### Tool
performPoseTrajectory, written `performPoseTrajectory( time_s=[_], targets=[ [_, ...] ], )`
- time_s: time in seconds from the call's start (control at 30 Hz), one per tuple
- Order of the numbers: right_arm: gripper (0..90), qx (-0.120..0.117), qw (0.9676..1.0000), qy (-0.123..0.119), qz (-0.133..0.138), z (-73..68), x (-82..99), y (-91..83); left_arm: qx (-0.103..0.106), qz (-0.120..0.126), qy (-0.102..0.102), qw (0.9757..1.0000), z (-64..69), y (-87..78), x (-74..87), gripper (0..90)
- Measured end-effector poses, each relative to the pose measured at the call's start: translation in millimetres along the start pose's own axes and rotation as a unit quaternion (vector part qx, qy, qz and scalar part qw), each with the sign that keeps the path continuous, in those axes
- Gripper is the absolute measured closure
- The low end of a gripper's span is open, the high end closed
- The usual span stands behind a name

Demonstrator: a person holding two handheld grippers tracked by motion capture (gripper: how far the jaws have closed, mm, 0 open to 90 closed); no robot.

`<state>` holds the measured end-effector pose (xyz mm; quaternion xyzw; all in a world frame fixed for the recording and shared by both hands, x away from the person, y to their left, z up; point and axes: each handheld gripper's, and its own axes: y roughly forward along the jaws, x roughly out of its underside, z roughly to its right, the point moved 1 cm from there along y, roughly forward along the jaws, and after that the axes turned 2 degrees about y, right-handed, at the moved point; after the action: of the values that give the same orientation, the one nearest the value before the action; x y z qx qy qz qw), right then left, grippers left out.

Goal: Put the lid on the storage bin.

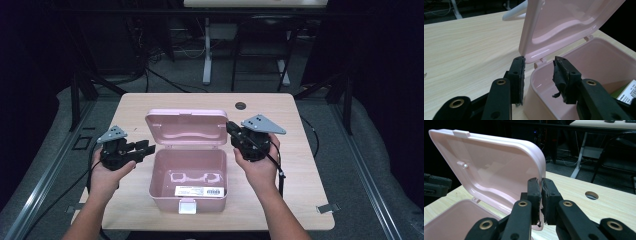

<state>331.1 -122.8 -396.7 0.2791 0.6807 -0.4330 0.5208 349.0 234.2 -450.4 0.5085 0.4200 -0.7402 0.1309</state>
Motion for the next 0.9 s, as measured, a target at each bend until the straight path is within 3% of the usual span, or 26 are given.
performPoseTrajectory(
  time_s=[0.17, 0.3, 0.33, 0.4, 0.47, 0.5, 0.53, 0.6, 0.63, 0.73, 0.8, 0.9],
  targets=[
    [88.7, 0.004, 0.9999, 0.001, 0.01, -1.2, 2.2, -1.9, -0.001, 0.009, 0.004, 1.0, 1.9, -5.9, -3.7, 60.3],
    [88.6, 0.002, 0.9999, 0.001, 0.012, -1.1, 3.6, -2.8, -0.016, 0.024, 0.007, 0.9995, 2.6, -8.6, -9.6, 57.1],
    [89.0, 0.001, 0.9999, 0.002, 0.01, -0.9, 3.8, -2.8, -0.025, 0.03, 0.006, 0.9992, 1.1, -9.9, -13.5, 55.1],
    [89.0, -0.023, 0.9996, 0.014, 0.004, -0.8, 4.3, -1.2, -0.018, 0.051, 0.001, 0.9986, 0.8, -14.4, -23.2, 52.8],
    [88.0, -0.022, 0.9997, 0.008, 0.006, -3.3, 4.9, 0.5, -0.017, 0.059, 0.014, 0.998, 3.9, -16.1, -34.4, 49.5],
    [87.6, -0.017, 0.9998, 0.002, 0.006, -4.7, 5.1, 0.9, -0.028, 0.061, 0.025, 0.9974, 3.2, -14.0, -41.7, 46.2],
    [87.0, -0.015, 0.9999, -0.001, 0.007, -5.3, 5.4, 1.1, -0.034, 0.057, 0.027, 0.9974, -0.2, -10.7, -50.1, 47.2],
    [85.7, -0.017, 0.9998, 0.006, 0.007, -4.1, 5.3, -0.2, -0.024, 0.069, 0.02, 0.9971, -8.1, 0.8, -64.7, 49.0],
    [85.1, -0.02, 0.9997, 0.009, 0.006, -2.9, 4.7, -1.0, -0.025, 0.061, 0.019, 0.9977, -10.8, 6.5, -70.1, 49.6],
    [84.6, -0.019, 0.9997, 0.011, 0.009, 0.7, 3.9, -4.4, -0.039, 0.041, 0.027, 0.9981, -9.4, 18.7, -80.6, 76.0],
    [84.2, -0.018, 0.9997, 0.012, 0.011, 3.3, 4.3, -5.6, -0.054, 0.037, 0.03, 0.9974, -7.1, 22.3, -83.9, 79.4],
    [83.8, -0.019, 0.9996, 0.019, 0.006, 8.0, 6.4, -3.9, -0.055, 0.036, 0.025, 0.9975, -8.8, 25.2, -84.9, 80.5]
  ],
)
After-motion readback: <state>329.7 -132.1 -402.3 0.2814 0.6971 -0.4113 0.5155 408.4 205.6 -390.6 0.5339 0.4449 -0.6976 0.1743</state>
